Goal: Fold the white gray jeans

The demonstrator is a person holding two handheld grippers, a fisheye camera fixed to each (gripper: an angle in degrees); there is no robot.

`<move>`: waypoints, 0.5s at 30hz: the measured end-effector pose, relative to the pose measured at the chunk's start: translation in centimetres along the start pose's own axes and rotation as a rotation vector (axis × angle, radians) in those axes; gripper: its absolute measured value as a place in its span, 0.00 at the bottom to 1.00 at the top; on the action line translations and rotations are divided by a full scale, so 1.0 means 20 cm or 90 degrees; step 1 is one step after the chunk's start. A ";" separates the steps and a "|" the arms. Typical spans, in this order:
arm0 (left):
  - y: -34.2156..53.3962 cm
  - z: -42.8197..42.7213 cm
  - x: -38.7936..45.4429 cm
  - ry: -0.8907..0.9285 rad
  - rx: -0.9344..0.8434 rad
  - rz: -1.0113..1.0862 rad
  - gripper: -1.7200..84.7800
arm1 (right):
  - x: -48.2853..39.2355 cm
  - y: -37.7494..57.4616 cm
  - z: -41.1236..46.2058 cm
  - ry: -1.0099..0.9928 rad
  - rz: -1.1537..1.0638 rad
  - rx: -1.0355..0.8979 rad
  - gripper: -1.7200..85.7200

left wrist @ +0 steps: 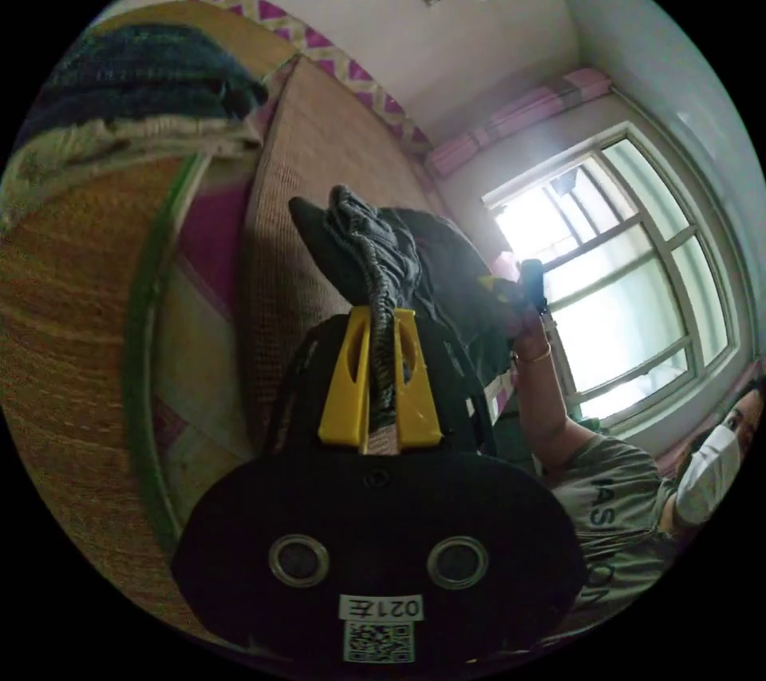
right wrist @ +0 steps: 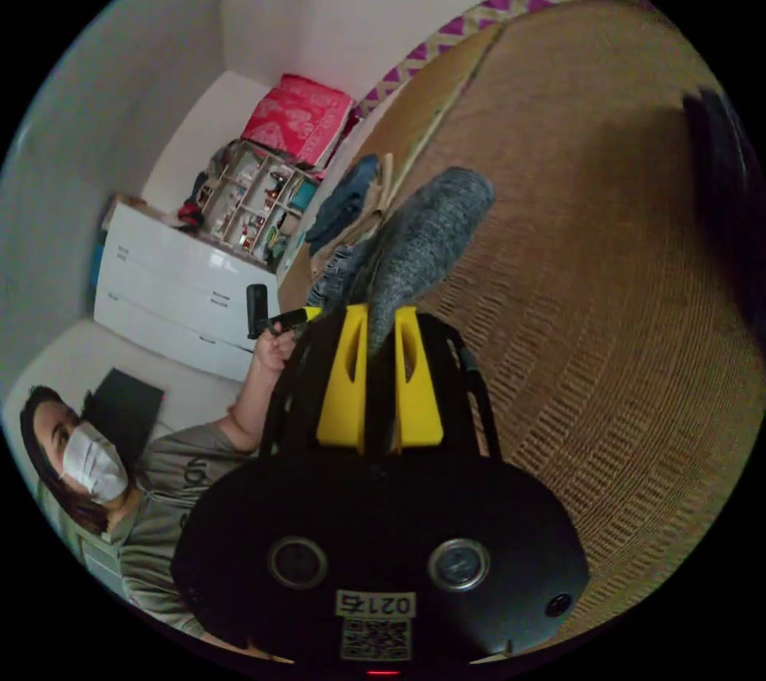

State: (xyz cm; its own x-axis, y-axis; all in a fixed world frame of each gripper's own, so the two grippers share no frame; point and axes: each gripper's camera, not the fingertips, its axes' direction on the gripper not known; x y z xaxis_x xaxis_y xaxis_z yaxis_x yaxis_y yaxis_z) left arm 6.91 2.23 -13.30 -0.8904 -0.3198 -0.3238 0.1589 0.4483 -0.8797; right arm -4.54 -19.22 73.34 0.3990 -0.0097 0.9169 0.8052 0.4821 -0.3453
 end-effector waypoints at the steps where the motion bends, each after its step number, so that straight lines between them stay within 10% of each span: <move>1: -0.06 -0.13 0.05 -0.002 0.025 0.021 0.07 | -0.11 -0.09 0.01 0.009 -0.032 -0.004 0.08; 15: -0.76 -1.36 -0.40 -0.201 0.315 -0.076 0.11 | -0.94 -1.62 1.06 0.082 -0.178 0.025 0.10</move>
State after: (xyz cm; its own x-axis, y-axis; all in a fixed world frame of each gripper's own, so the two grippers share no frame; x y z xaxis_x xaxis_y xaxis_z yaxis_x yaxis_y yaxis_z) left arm 0.01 20.66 12.15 -0.7561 -0.6111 -0.2343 0.3134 -0.0237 -0.9493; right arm -47.47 -16.08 71.55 0.2190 -0.2566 0.9414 0.8752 0.4781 -0.0733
